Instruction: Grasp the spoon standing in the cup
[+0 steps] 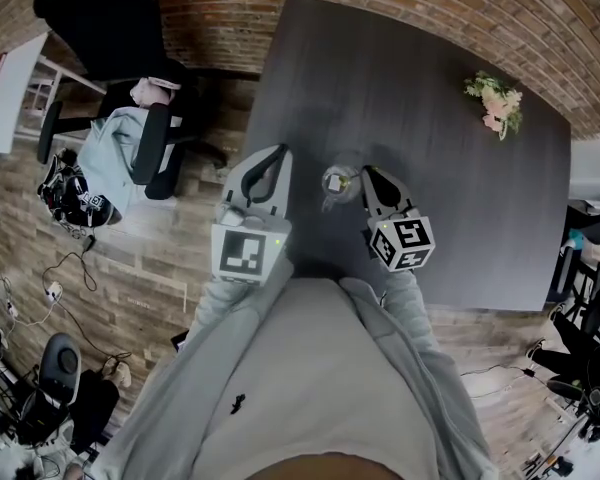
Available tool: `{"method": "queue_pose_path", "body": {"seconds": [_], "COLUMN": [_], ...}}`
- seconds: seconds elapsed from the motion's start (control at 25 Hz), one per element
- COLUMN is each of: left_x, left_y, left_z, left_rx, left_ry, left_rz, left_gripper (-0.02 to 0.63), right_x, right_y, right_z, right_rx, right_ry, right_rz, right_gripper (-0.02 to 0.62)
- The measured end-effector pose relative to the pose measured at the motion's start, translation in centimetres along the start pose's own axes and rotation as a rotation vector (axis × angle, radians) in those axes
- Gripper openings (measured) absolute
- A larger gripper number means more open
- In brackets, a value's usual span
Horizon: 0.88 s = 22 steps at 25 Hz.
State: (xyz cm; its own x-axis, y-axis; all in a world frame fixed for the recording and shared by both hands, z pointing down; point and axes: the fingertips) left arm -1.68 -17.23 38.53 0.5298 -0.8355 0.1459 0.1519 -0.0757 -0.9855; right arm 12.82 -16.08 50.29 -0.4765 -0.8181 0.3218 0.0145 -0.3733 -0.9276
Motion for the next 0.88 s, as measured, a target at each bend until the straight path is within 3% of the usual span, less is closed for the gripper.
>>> {"method": "queue_pose_path", "body": {"seconds": [0.08,0.2,0.32,0.44,0.72,0.88], "left_x": [-0.1,-0.3,-0.4,-0.5,-1.3,-1.6], "left_y": [0.1,0.4,0.6,0.9,1.7,2.2], "left_z": [0.1,-0.1,0.1,0.2,0.2,0.3], "left_rx": [0.014,-0.028,0.028,0.029,-0.028,-0.001], "left_ry": [-0.008,0.007,-0.021,-0.020,-0.008,-0.019], "left_rz": [0.006,0.009,0.035,0.044,0.041,0.066], "left_gripper": [0.018,0.018,0.018,0.018,0.018,0.018], "right_x": [-0.2,-0.3,-0.7,-1.2,-3.0,-4.5], "right_y": [0.3,0.9,1.6,2.7,6.5,9.3], "right_z": [-0.1,-0.4,-0.7,-1.1,-2.5,-3.2], "right_rx": [-0.003,-0.013,-0.028,-0.047,-0.100,-0.143], "right_ry": [-0.001,-0.004,-0.008,-0.005,-0.010,-0.019], "right_rz": [0.007,0.019,0.037,0.059,0.140,0.211], "right_gripper": [0.018,0.018,0.018,0.018,0.018,0.018]}}
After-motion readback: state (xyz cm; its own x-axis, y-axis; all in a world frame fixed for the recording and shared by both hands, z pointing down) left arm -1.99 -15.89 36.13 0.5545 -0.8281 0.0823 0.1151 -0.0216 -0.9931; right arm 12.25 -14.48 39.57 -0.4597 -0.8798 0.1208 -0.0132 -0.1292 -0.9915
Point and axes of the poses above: the fingertips, and each gripper's own axes: x forward along the fingers, z to its right, y out of its top, and after that the axes turned 2 degrees about z, right-handed
